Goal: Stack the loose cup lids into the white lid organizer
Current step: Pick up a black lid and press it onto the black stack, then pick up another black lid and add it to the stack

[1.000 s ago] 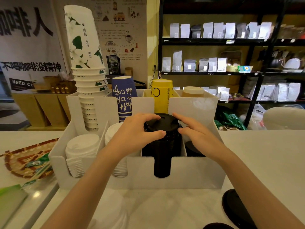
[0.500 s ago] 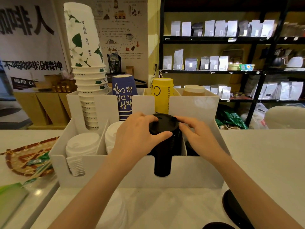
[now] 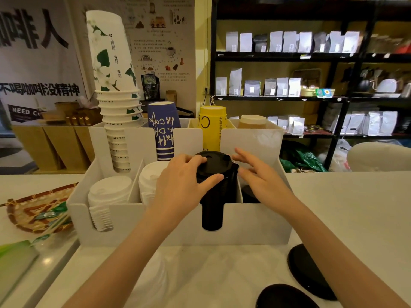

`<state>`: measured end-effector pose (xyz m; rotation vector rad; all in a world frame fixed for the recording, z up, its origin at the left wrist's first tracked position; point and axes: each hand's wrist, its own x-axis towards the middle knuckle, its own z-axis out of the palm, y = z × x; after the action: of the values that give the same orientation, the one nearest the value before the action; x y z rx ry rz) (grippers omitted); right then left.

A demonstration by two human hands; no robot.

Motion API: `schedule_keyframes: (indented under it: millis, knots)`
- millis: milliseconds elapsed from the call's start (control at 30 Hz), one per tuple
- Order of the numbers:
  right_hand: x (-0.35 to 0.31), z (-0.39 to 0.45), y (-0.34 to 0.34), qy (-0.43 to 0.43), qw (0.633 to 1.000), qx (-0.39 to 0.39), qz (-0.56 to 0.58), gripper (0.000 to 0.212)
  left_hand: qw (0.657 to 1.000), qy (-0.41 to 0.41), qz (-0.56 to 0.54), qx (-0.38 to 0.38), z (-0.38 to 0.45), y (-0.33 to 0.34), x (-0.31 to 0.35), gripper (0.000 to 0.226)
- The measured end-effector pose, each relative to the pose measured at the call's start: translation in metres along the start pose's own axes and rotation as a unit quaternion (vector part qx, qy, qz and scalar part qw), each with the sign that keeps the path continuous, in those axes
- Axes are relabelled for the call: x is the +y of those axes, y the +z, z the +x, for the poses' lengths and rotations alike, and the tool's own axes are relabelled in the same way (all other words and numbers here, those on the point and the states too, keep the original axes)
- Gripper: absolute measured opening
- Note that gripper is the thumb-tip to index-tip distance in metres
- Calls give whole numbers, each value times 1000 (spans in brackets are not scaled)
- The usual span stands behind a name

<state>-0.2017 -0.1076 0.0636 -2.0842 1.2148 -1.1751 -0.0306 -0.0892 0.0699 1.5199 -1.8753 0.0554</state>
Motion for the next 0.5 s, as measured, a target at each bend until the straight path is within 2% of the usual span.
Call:
schedule_keyframes:
  millis: [133,267,367,500]
  knots:
    - [-1,-28,-21,-25,998,62,-9,42,999,19,0,41,-10,8,4,42]
    - [6,-71,-41,-27,994,100,-33,38,996,25,26,81,-19,21,4,43]
    - [23,-106,-51,3,993,76,-88,41,994,28,63,81,-27,29,5,54]
    - [53,-148,-64,125,980,-1,-156,59,991,95,53,76,-39,38,23,59]
